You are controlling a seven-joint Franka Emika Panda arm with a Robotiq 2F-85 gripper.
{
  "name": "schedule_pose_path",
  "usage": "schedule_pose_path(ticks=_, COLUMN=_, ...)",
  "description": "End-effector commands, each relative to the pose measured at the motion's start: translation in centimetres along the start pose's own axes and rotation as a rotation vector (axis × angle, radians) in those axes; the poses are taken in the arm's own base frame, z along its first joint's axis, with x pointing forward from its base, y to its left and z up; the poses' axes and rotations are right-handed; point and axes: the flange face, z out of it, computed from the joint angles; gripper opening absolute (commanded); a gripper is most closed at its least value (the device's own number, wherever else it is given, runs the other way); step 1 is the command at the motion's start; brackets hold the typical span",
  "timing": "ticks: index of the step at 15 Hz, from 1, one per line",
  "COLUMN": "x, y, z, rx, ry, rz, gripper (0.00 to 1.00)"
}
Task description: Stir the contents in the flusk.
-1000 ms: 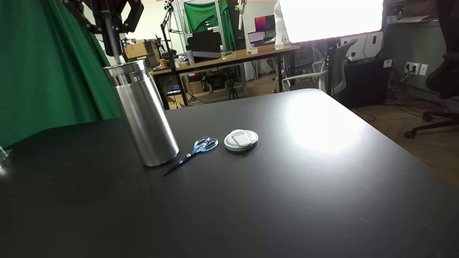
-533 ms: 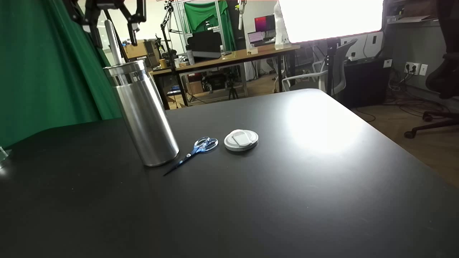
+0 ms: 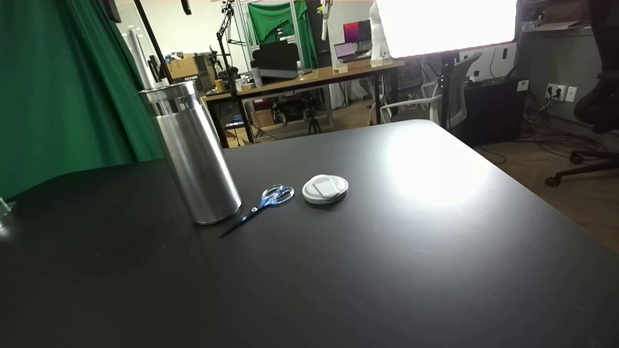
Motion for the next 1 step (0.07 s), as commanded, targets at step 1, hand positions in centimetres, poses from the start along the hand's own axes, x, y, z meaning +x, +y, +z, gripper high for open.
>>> schedule_pose_path(ticks=1, x=-0.03, y=-0.01, z=-0.10, rx=0.000, ry=-0.001, rz=0.000, gripper=1.00)
